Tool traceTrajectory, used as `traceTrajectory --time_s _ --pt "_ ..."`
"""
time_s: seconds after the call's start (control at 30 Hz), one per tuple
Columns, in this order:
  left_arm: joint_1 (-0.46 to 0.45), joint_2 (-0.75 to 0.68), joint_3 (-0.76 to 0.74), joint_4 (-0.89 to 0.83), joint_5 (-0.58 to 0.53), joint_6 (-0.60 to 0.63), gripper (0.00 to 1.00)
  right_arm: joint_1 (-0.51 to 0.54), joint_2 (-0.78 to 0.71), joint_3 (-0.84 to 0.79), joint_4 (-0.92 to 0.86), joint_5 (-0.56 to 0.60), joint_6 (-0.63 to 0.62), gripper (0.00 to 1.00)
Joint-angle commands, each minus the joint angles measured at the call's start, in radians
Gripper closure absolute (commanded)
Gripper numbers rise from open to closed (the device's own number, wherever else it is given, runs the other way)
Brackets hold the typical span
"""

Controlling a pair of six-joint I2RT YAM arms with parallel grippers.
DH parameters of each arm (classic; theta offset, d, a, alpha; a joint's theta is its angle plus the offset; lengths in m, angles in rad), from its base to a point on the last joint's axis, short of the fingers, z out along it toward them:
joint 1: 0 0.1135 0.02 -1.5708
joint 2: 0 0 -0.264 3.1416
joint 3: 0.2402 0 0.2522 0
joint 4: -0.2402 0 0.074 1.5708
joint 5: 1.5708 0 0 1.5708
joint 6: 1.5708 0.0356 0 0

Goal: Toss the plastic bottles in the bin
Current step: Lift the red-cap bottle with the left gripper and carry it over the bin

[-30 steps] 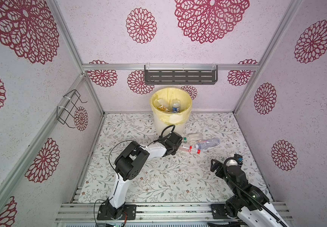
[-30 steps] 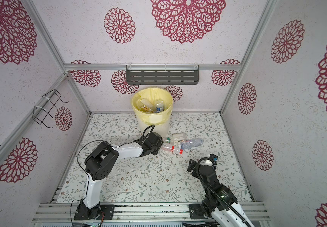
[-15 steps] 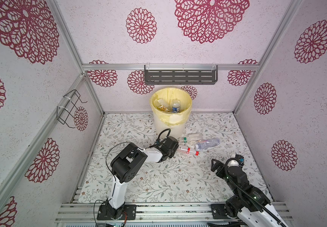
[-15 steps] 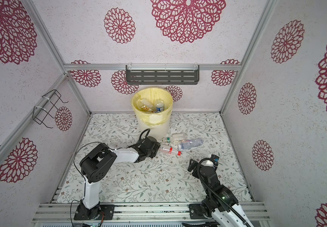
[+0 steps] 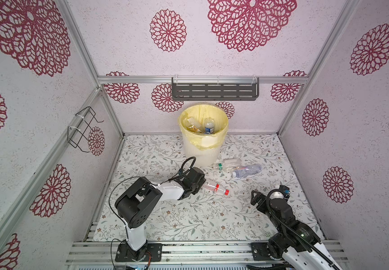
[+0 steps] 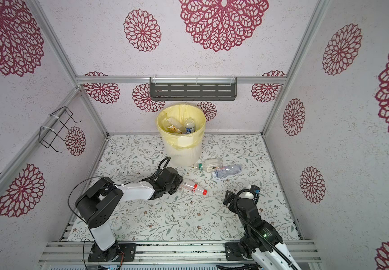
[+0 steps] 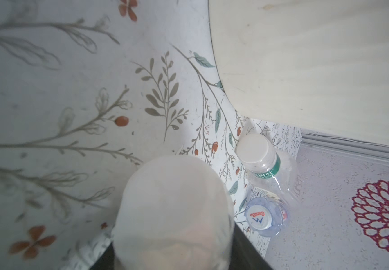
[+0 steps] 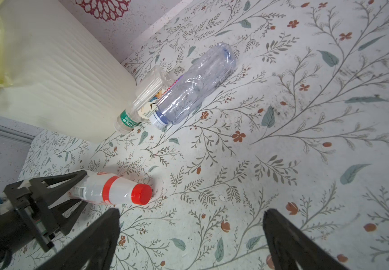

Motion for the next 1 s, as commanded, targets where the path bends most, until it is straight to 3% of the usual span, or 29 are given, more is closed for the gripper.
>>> traceTrajectory --time_s 0.0,0.23,0.6,0.8,0.97 --pt "0.022 -0.107 -0.003 -0.081 -0.029 0.096 0.48 -0.004 0.02 0.0 0.012 0.012 0.025 0.01" --pt "0.089 -0.286 0.003 -0.202 -0.045 0.204 0.49 -0.003 0.065 0.002 0.045 0.006 0.023 0.01" --pt "0.194 -0.567 -0.005 -0.339 -0.061 0.262 0.49 -0.004 0.069 -0.014 0.06 0.002 0.044 0.01" --pt "0.284 -0.641 0.151 -0.502 0.019 0.368 0.47 -0.004 0.077 -0.021 0.071 0.001 0.054 0.01" --pt "0.356 -0.674 0.229 -0.543 0.094 0.397 0.47 -0.004 0.092 -0.019 0.092 -0.006 0.057 0.01"
